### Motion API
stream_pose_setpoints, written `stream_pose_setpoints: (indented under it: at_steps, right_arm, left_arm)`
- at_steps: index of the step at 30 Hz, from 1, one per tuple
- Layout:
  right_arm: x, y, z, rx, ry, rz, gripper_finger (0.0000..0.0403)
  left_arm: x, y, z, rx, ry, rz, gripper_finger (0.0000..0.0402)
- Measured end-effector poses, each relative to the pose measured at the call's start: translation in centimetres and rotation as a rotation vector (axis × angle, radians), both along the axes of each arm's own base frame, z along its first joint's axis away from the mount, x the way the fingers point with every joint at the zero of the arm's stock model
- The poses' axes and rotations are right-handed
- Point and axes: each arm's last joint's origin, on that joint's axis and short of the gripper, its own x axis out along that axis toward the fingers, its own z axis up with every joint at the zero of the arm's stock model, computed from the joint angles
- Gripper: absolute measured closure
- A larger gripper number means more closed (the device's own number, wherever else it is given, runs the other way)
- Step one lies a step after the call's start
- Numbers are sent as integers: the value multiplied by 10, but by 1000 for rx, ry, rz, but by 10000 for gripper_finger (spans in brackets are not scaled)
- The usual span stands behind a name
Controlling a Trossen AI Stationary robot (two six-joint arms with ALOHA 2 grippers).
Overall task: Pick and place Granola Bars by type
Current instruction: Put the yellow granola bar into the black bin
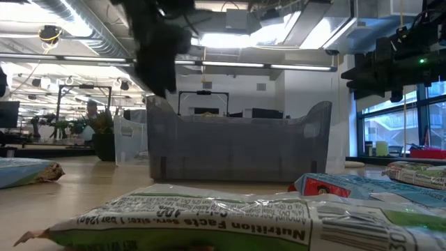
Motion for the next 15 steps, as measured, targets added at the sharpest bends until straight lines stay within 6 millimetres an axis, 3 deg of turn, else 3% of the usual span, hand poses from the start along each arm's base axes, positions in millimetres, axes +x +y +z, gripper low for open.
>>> stream_pose_setpoints:
  at_steps: [6,10,15]
  right_arm:
    - [0,0,0,0,0,0,202]
    - [0,0,0,0,0,1,202]
    - [0,0,0,4,-4,7,202]
  left_arm:
    - [-40,-23,24,-118,54,193,123]
    - [-61,-51,28,-112,150,324,123]
    - [-73,-85,25,-146,195,487,123]
